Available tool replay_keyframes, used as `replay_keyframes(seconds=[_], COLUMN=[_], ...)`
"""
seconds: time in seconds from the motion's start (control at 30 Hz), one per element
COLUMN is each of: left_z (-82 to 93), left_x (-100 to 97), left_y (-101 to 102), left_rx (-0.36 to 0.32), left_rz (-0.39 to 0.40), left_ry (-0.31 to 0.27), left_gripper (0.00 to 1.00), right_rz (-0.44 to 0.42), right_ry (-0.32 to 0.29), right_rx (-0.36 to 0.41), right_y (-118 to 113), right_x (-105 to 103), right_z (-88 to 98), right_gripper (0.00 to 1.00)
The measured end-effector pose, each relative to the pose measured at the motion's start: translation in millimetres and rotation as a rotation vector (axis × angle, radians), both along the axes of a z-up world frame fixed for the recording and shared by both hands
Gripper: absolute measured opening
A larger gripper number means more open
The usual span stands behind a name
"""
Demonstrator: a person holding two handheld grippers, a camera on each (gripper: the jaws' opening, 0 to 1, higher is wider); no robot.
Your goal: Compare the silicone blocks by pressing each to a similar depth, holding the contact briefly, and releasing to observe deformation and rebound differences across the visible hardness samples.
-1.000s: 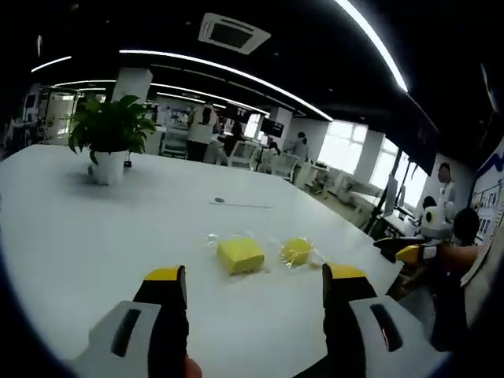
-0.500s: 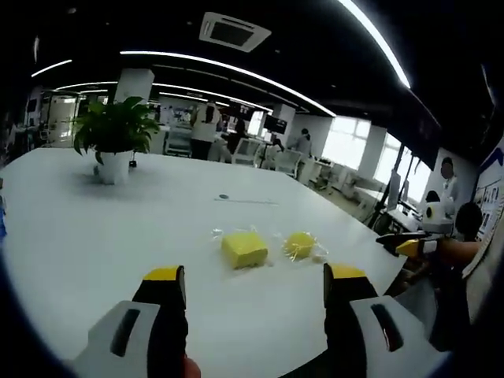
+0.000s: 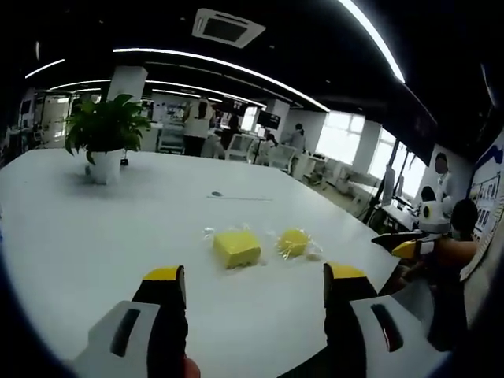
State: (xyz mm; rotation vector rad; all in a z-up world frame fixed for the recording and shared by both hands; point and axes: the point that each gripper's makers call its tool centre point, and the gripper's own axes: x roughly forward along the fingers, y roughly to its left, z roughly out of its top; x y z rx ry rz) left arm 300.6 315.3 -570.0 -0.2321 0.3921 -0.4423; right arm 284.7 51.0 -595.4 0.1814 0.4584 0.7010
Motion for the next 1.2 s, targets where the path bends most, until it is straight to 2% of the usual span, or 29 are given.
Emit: replay_keyframes(seconds=[0.17, 0.2, 0.27, 0.43, 0.7, 0.9, 1.2], left_z=[2.7, -1.5, 1.1, 7.5, 9.3, 12.7, 13.3], left_x=[5.2, 3.2, 10.0, 22.0, 37.2, 49.1, 64.7], left_y=[-6, -11, -15, -17, -28, -36, -53], left_rx=[-0.042, -0.064, -0.103, -0.135, -0.121, -0.150, -0.126], left_rz=[-0.010, -0.027, -0.028, -0.031, -0.070, -0.093, -0.145], left_ry=[0.023, 0.074, 0.086, 0.091, 0.102, 0.106, 0.108], left_gripper=[0.71, 0.71, 0.71, 0.71, 0.71, 0.70, 0.70], right_rz=[0.004, 0.002, -0.004, -0.016, -0.032, -0.031, -0.027], right_ry=[0.004, 0.005, 0.010, 0.011, 0.025, 0.034, 0.052], right_rx=[-0.004, -0.002, -0.006, 0.004, 0.007, 0.007, 0.005], right_y=[0, 0, -2, -4, -10, -12, -10], right_x=[0, 0, 1, 4, 7, 9, 12], right_z=[-2.1, -2.2, -3.8, -4.4, -7.9, -8.6, -13.2], right_gripper=[0.64, 0.64, 0.65, 0.64, 0.64, 0.63, 0.62])
